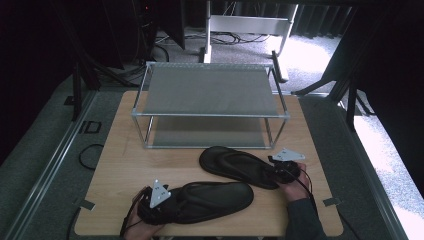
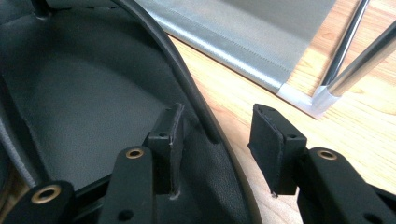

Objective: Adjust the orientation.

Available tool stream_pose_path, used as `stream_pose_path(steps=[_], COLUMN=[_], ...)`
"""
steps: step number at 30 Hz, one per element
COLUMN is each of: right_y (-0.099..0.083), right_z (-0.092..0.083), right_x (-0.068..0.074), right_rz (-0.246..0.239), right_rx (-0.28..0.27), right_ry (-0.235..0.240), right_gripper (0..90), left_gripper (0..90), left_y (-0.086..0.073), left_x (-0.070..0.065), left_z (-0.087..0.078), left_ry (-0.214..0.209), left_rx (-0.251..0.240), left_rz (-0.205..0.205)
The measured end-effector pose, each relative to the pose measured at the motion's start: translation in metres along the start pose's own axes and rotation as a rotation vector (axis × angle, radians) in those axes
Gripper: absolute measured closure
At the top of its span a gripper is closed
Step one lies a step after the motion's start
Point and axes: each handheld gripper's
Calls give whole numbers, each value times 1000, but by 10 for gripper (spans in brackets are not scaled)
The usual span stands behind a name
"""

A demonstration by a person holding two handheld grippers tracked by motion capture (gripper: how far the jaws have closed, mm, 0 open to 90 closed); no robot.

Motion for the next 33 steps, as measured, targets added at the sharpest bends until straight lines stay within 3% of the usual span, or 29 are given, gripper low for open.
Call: stream_pose_path(steps=[6, 11, 16, 18, 20, 24, 26, 33], right_y=[7, 15, 26, 31, 33, 36, 36, 33], right_z=[7, 15, 25, 29, 30, 32, 32, 32], right_x=[5, 7, 11, 13, 14, 15, 14, 13], right_rz=[-14, -20, -45, -51, -52, -54, -53, -49], right_rx=[3, 15, 29, 29, 31, 29, 31, 39], right_ry=[23, 66, 83, 95, 95, 101, 101, 97], right_gripper=[538, 534, 520, 513, 512, 515, 515, 520], left_gripper=[243, 261, 318, 328, 341, 337, 328, 312], left_y=[19, 26, 32, 37, 38, 40, 40, 37], left_x=[13, 22, 35, 42, 43, 42, 38, 8], left_z=[20, 30, 39, 46, 47, 42, 37, 15], left_ry=[93, 122, 202, 218, 225, 203, 178, 106], left_rx=[-2, -14, -11, 2, 2, -28, -37, -83], left_rz=[1, -2, -45, -73, -75, -96, -86, -74])
Point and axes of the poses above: each handheld gripper's, and its own axes: z roughly forward along the jaws, y roughly out of its top, x roughly to its left
